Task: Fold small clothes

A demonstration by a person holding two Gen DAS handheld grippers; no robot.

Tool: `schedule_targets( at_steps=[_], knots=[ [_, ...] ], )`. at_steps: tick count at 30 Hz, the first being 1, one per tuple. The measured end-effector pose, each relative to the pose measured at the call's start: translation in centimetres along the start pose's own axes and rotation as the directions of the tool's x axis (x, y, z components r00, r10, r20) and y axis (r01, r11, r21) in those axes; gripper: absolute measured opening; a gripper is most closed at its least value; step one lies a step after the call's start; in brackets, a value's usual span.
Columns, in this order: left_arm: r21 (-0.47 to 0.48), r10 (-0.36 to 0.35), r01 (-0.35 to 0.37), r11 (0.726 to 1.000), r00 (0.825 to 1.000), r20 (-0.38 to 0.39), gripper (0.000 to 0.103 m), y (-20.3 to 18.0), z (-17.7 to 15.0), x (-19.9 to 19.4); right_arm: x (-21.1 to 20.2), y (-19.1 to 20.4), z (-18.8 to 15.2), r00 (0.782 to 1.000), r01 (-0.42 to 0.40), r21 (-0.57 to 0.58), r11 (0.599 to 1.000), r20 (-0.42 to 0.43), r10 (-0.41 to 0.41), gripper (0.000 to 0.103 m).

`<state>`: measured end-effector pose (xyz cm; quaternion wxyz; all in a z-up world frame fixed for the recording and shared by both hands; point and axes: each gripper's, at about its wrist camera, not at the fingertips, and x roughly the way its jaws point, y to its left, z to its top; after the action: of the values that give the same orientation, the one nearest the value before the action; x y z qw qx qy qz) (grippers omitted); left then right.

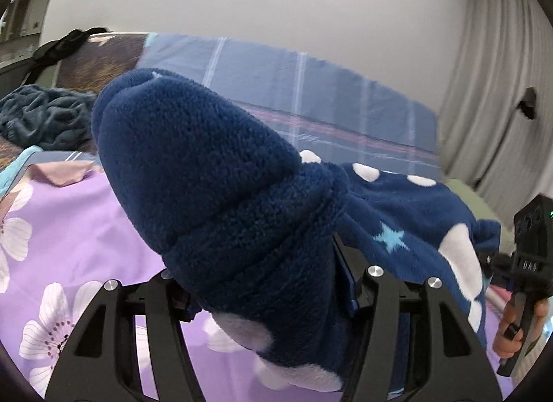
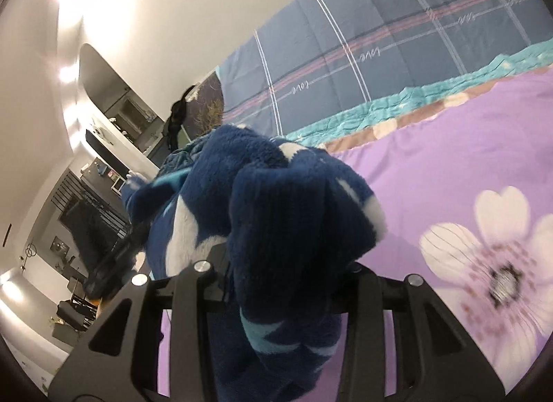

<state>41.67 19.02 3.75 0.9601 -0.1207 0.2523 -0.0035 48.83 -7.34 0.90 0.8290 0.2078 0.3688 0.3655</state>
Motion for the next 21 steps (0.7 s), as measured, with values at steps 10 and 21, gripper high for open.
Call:
schedule_targets(
  at_steps=[10,21],
  knots=[
    [-0.056,0.189,-0.198,0.979,0.973,-0.130,0.067,5.9,-5.6,7.4,9.1,-3.6,-1.4,0.935,0.350,0.024,0.937,-0.062,-0.348,0.075],
    [0.189,0.209,-0.210,0.959,0.978,0.026,0.099,1.8,-9.7,-3.3,-3.2,-0.2,-10.9,0.917,0.399,-0.168,0.901,0.090,-0.389,0.084]
  ],
)
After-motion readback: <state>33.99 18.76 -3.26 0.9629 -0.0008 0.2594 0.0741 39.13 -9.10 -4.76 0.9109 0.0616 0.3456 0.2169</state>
